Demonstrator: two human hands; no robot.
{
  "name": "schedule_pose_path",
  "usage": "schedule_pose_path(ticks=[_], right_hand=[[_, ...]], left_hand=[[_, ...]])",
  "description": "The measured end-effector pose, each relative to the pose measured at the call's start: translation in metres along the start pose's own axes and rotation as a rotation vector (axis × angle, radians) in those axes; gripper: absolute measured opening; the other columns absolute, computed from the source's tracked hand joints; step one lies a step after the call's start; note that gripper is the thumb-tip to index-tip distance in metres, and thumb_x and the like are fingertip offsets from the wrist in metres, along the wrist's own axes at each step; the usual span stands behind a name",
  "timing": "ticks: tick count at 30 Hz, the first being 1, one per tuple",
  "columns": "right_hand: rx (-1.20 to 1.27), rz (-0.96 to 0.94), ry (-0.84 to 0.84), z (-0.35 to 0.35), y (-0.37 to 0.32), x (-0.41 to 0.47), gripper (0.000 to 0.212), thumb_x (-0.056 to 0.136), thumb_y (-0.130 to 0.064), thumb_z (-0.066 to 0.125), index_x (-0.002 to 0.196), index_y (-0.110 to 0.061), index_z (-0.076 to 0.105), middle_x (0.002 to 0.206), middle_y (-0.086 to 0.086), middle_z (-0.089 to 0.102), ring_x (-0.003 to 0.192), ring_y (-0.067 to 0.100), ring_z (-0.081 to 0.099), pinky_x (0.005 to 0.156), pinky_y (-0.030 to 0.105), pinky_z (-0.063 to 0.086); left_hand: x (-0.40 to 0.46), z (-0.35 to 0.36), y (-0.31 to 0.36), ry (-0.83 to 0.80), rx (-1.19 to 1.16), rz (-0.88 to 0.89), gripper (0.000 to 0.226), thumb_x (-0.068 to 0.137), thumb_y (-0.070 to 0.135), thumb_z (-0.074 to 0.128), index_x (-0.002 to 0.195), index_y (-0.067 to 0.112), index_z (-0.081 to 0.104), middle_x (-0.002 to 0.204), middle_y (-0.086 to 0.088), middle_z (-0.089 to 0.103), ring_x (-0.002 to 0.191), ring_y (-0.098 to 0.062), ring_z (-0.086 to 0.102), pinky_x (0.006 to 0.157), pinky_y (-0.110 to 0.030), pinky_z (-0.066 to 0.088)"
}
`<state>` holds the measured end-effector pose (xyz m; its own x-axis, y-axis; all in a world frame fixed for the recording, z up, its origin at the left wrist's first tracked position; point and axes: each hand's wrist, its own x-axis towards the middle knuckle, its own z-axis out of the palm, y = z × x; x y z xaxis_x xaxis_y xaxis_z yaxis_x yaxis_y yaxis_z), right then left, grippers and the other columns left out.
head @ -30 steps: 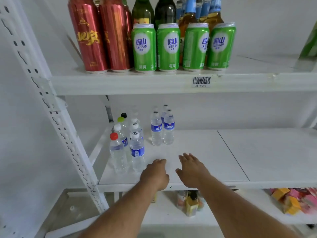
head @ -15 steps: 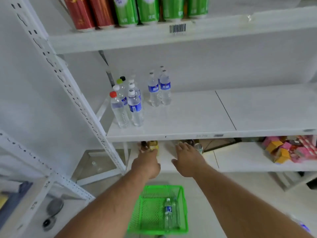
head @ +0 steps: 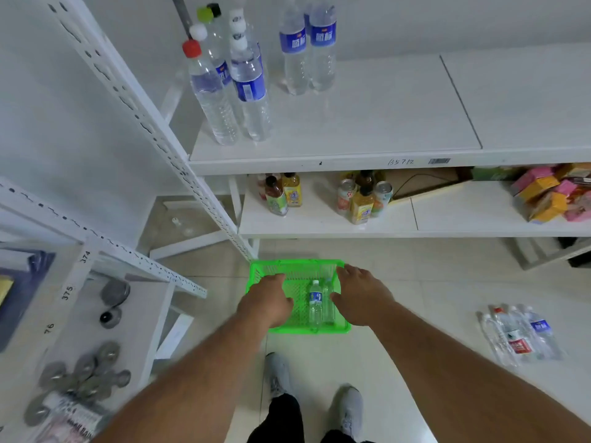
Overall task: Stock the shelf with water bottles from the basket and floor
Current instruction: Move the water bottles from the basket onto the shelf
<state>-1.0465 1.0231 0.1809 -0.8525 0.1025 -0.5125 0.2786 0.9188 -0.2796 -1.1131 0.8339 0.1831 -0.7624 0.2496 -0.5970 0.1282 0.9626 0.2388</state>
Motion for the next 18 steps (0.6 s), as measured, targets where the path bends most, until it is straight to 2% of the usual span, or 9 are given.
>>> schedule_pose_path(ticks=[7, 12, 18], right_hand=[[0.082, 0.165, -0.156, 0.073, -0.005, 0.06, 0.058, 0.099, -0.042, 0.043, 0.147, -0.011, 0.034, 0.15, 0.008, 0.04, 0.134, 0.03, 0.043, 0.109, 0.037, 0.038], [0.176, 0.3, -0.212, 0.128, 0.003, 0.134, 0.054, 0.1, -0.04, 0.045, 0.145, -0.01, 0.038, 0.147, 0.011, 0.045, 0.132, 0.03, 0.047, 0.106, 0.037, 0.042], [0.327, 0.414, -0.233, 0.22, 0.042, 0.256, 0.05, 0.1, -0.032, 0.046, 0.143, -0.008, 0.04, 0.144, 0.017, 0.048, 0.13, 0.033, 0.05, 0.103, 0.035, 0.044]], left_hand=[[0.072, 0.046, -0.059, -0.188, -0.12, -0.045, 0.07, 0.092, 0.038, 0.057, 0.153, 0.019, 0.028, 0.153, -0.01, 0.039, 0.138, -0.026, 0.042, 0.111, -0.033, 0.037], [0.146, 0.085, -0.091, -0.237, -0.207, -0.022, 0.069, 0.094, 0.037, 0.057, 0.153, 0.017, 0.029, 0.155, -0.008, 0.037, 0.141, -0.023, 0.038, 0.113, -0.028, 0.032], [0.267, 0.187, -0.111, -0.277, -0.248, -0.056, 0.068, 0.09, 0.037, 0.062, 0.149, 0.016, 0.035, 0.149, -0.009, 0.047, 0.134, -0.023, 0.047, 0.108, -0.029, 0.038]])
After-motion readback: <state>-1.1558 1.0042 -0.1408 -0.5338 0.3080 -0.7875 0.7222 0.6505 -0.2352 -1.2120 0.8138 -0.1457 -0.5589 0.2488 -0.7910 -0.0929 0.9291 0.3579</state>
